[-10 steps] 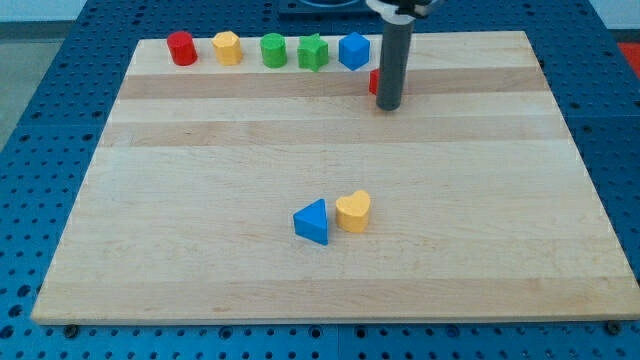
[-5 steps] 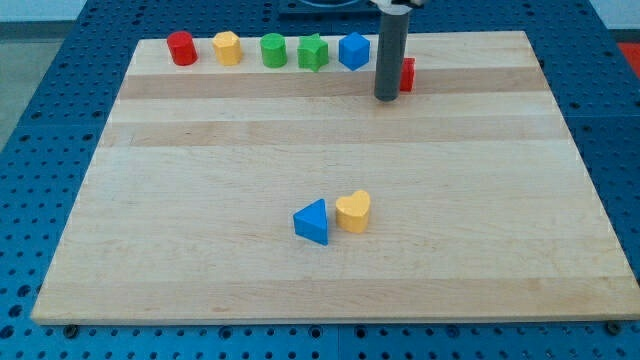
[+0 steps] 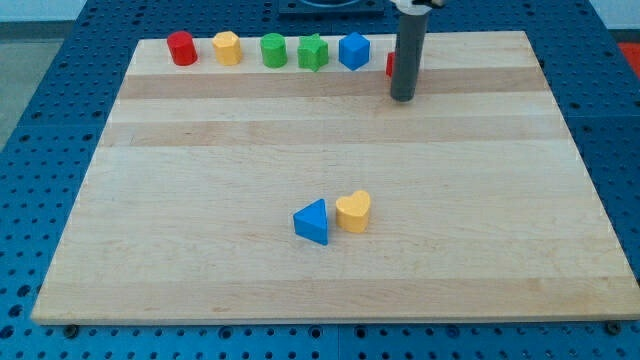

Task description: Slide the red star closer to the blue cube

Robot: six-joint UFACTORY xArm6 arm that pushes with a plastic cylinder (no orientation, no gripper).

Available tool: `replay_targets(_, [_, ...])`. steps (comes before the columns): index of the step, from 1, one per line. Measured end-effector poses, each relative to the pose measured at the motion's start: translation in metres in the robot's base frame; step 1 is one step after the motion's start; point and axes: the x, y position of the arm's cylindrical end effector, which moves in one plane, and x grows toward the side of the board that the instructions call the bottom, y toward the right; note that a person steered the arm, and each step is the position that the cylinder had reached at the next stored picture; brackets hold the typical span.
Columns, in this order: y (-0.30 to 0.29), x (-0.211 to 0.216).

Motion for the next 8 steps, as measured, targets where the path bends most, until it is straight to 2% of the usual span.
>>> replay_targets(3, [0.013, -0.039])
replay_targets(8, [0.013, -0.059])
